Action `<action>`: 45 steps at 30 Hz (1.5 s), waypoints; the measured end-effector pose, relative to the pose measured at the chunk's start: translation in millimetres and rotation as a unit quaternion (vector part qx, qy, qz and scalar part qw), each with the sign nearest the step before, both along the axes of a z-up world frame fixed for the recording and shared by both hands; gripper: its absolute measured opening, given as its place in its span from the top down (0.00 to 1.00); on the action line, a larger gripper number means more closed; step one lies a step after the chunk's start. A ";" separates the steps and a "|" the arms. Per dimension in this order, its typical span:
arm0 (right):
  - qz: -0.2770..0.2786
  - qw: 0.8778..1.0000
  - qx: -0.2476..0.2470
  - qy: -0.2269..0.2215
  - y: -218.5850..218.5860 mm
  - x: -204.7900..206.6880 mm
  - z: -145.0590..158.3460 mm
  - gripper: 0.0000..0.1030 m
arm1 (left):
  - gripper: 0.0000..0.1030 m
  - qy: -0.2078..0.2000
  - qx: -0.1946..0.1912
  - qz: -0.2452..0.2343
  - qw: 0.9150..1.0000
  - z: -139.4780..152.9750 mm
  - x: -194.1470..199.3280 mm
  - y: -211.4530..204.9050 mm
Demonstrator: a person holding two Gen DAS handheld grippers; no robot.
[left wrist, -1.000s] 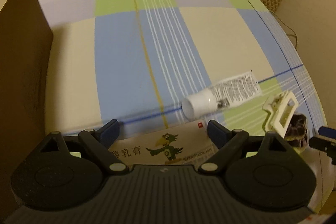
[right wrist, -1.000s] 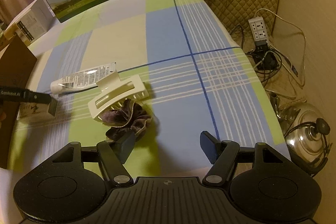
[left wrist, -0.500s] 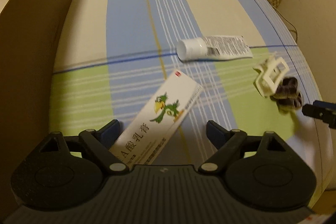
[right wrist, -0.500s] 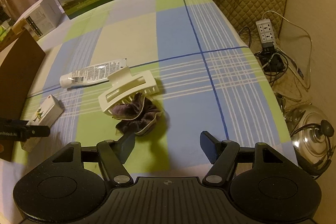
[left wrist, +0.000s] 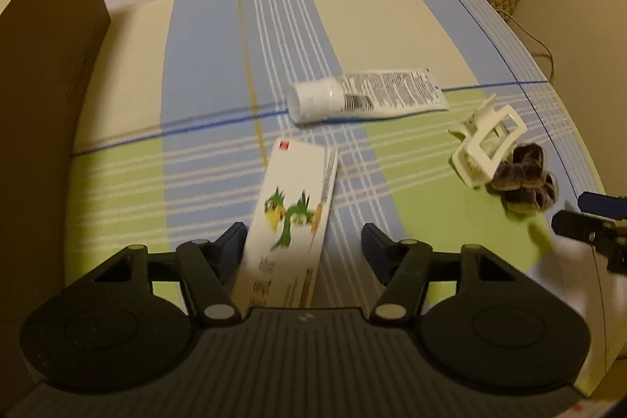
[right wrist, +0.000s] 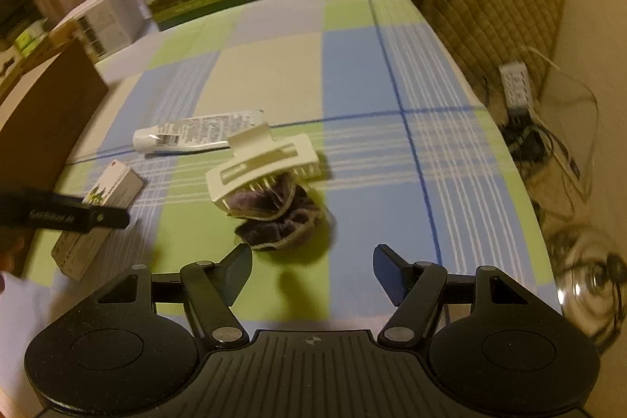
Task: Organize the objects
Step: 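Grasp the white ointment box with the left tool while the right tool grasps the brown scrunchie, then lift and carry the ointment box and scrunchie over the brown box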
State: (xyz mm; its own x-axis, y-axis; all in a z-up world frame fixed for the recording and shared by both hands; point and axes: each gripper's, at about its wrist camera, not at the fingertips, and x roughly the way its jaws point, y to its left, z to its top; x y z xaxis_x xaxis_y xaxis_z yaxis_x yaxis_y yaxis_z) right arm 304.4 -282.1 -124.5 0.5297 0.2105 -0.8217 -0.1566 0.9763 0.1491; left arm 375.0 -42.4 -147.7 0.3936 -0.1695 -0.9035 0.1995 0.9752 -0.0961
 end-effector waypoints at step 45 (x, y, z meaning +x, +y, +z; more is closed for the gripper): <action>0.178 0.984 0.018 -0.009 80.1 -53.2 -15.8 0.76 | 0.66 0.013 -0.004 0.061 0.998 9.5 -90.2 25.0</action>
State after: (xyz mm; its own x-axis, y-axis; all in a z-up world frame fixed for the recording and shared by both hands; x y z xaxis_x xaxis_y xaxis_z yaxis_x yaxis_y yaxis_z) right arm 251.1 -202.0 -140.4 0.4312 0.4144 -0.8015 -0.4900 0.8534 0.1776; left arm 284.8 -17.4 -138.2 0.3884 -0.1298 -0.9123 0.0766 0.9912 -0.1084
